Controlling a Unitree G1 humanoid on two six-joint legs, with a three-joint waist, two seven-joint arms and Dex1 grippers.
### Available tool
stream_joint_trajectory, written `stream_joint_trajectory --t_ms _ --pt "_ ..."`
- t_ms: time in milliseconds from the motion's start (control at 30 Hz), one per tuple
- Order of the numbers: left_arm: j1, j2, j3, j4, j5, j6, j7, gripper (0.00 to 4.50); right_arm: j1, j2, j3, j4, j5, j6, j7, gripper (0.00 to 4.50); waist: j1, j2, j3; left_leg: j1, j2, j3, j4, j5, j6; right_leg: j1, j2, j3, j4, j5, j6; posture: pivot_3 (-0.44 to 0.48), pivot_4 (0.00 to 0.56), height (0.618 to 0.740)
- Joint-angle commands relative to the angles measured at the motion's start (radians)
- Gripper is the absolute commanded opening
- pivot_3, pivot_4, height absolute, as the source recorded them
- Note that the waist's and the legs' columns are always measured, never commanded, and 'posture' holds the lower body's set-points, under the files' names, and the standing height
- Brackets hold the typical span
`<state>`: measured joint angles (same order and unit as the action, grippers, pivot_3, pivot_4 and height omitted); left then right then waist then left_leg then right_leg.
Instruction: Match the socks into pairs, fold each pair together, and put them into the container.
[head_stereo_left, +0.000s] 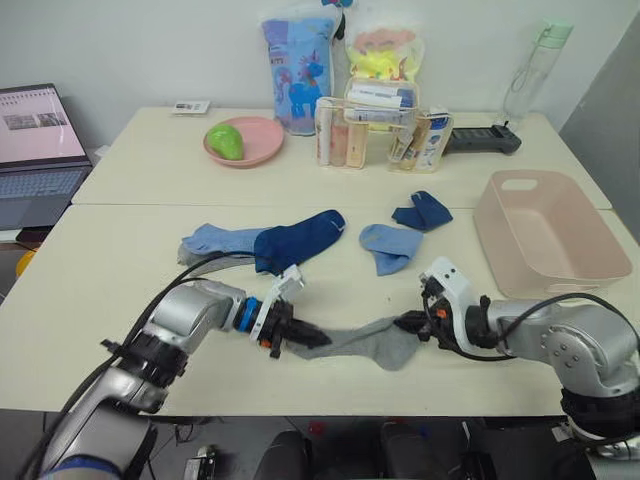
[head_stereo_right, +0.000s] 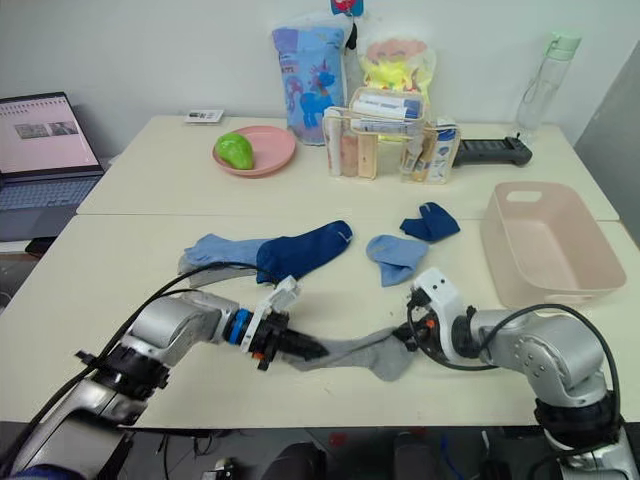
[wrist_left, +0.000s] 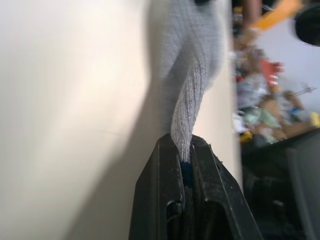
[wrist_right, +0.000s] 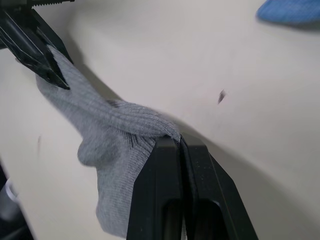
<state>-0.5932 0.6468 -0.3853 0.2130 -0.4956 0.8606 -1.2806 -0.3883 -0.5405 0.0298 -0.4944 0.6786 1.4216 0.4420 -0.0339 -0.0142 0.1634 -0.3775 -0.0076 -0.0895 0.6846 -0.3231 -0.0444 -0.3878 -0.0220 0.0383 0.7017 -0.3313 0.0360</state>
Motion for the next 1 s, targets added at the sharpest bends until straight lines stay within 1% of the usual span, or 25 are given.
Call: stream_joint_trajectory --t_ms 33,100,133,200,233,300,333,367,400,500,567,633,700,733,800,900,1000 --pt "-0.017 -0.023 0.03 0.035 0.032 -0.013 0.027 0.0 -0.028 0.019 -0.002 0.004 -0.019 -0.044 -0.015 0.04 0.001 0.0 0.0 -0.002 0.0 -0.001 0.002 0.0 0.0 -0.001 0.0 0.0 0.0 0.0 0.0 0.0 0.15 0.703" --pt "-0.03 -0.044 0.058 0.045 0.025 0.01 0.055 0.0 -0.029 0.013 0.006 0.002 -0.029 -0.063 -0.011 0.48 0.002 0.0 0.0 -0.005 0.0 -0.003 0.008 0.0 0.0 -0.001 0.0 -0.001 0.003 0.0 0.0 0.0 0.15 0.703" --pt "-0.044 -0.061 0.09 0.063 0.025 0.005 0.088 0.0 -0.031 0.009 0.005 -0.002 -0.034 -0.076 -0.009 0.64 0.002 0.0 0.0 -0.005 0.0 -0.003 0.01 0.0 0.0 -0.001 0.0 -0.001 0.004 0.0 0.0 0.0 0.15 0.703" --pt "-0.061 -0.072 0.123 0.083 0.064 -0.085 0.132 0.54 -0.033 -0.009 0.002 -0.015 -0.052 -0.117 -0.003 1.33 0.004 0.0 0.0 -0.005 -0.001 -0.004 0.012 -0.002 0.003 -0.001 -0.001 -0.001 0.006 0.0 0.0 0.0 0.15 0.703" --pt "-0.066 -0.066 0.137 0.078 0.076 -0.127 0.134 0.77 -0.032 -0.028 0.001 -0.024 -0.062 -0.143 0.004 1.69 0.004 0.0 0.0 -0.005 -0.002 -0.004 0.013 -0.002 0.003 -0.001 -0.001 -0.001 0.007 0.0 0.0 0.0 0.15 0.703" --pt "-0.069 -0.057 0.181 0.051 0.074 -0.168 0.144 1.38 -0.018 -0.063 -0.006 -0.052 -0.076 -0.189 0.016 2.4 0.003 0.0 0.0 -0.005 -0.002 -0.004 0.013 -0.002 0.003 -0.001 -0.001 -0.001 0.009 0.0 0.0 0.0 0.15 0.703" --pt "-0.068 -0.053 0.204 0.04 0.073 -0.186 0.152 1.7 -0.005 -0.082 -0.008 -0.072 -0.084 -0.216 0.024 2.77 0.003 0.0 0.0 -0.005 -0.002 -0.004 0.013 -0.002 0.003 -0.002 -0.001 -0.001 0.009 0.0 0.0 0.0 0.15 0.703" --pt "-0.068 -0.055 0.226 0.036 0.071 -0.194 0.166 1.94 0.008 -0.094 -0.01 -0.087 -0.088 -0.233 0.027 3.04 0.003 0.0 0.0 -0.005 -0.002 -0.004 0.013 -0.002 0.003 -0.002 -0.001 -0.001 0.009 0.0 0.001 0.0 0.15 0.703" --pt "-0.067 -0.056 0.243 0.032 0.069 -0.198 0.177 2.33 0.022 -0.103 -0.011 -0.101 -0.095 -0.251 0.026 3.48 0.002 0.0 0.0 -0.006 -0.001 -0.005 0.012 -0.002 0.003 -0.003 -0.001 -0.001 0.008 0.0 0.001 0.0 0.15 0.703" --pt "-0.055 -0.051 0.288 0.019 0.071 -0.218 0.201 3.26 0.077 -0.113 -0.021 -0.147 -0.109 -0.293 0.016 4.49 0.002 0.0 0.0 -0.006 -0.001 -0.006 0.011 -0.002 0.003 -0.003 0.0 -0.001 0.008 0.0 0.001 0.0 0.15 0.703" --pt "-0.045 -0.052 0.316 0.009 0.062 -0.226 0.212 3.83 0.109 -0.107 -0.031 -0.169 -0.112 -0.312 0.01 4.5 0.002 0.0 0.0 -0.006 -0.001 -0.006 0.012 -0.002 0.003 -0.003 0.0 -0.001 0.008 0.0 0.001 0.0 0.15 0.703" --pt "0.001 -0.042 0.351 -0.062 0.027 -0.225 0.199 4.49 0.171 -0.046 -0.08 -0.208 -0.09 -0.326 -0.029 4.5 0.002 0.0 0.0 -0.006 -0.001 -0.006 0.012 -0.002 0.003 -0.002 -0.001 -0.001 0.008 0.0 0.001 0.0 0.15 0.703" --pt "0.078 0.011 0.332 -0.187 0.006 -0.218 0.124 4.49 0.234 0.022 -0.118 -0.253 -0.072 -0.327 -0.076 4.5 0.0 0.0 0.0 -0.006 -0.001 -0.006 0.012 -0.002 0.003 -0.002 -0.001 -0.001 0.008 0.0 0.001 0.0 0.15 0.703" --pt "0.112 0.036 0.312 -0.233 0.019 -0.238 0.098 4.49 0.261 0.051 -0.128 -0.271 -0.07 -0.32 -0.098 4.5 -0.001 0.0 0.0 -0.006 0.0 -0.006 0.011 -0.001 0.002 -0.003 0.0 -0.001 0.008 0.0 0.001 0.0 0.15 0.703" --pt "0.151 0.06 0.276 -0.271 0.07 -0.298 0.092 4.49 0.305 0.086 -0.127 -0.293 -0.077 -0.306 -0.133 4.5 0.002 0.0 0.0 -0.006 0.0 -0.007 0.01 0.0 -0.001 -0.003 0.0 0.0 0.008 0.0 0.001 0.0 0.15 0.703" --pt "0.172 0.031 0.251 -0.261 0.131 -0.39 0.142 4.49 0.356 0.14 -0.116 -0.302 -0.089 -0.286 -0.194 4.5 0.007 0.0 0.0 -0.004 -0.001 -0.007 0.012 -0.001 0.001 -0.001 -0.001 0.0 0.01 0.0 0.0 0.0 0.15 0.703" --pt "0.163 -0.02 0.224 -0.183 0.209 -0.493 0.201 4.49 0.396 0.152 -0.078 -0.301 -0.131 -0.305 -0.231 4.5 0.01 0.0 -0.001 -0.004 -0.003 -0.007 0.012 -0.001 0.002 -0.001 -0.001 -0.001 0.01 0.0 0.0 0.0 0.15 0.703"
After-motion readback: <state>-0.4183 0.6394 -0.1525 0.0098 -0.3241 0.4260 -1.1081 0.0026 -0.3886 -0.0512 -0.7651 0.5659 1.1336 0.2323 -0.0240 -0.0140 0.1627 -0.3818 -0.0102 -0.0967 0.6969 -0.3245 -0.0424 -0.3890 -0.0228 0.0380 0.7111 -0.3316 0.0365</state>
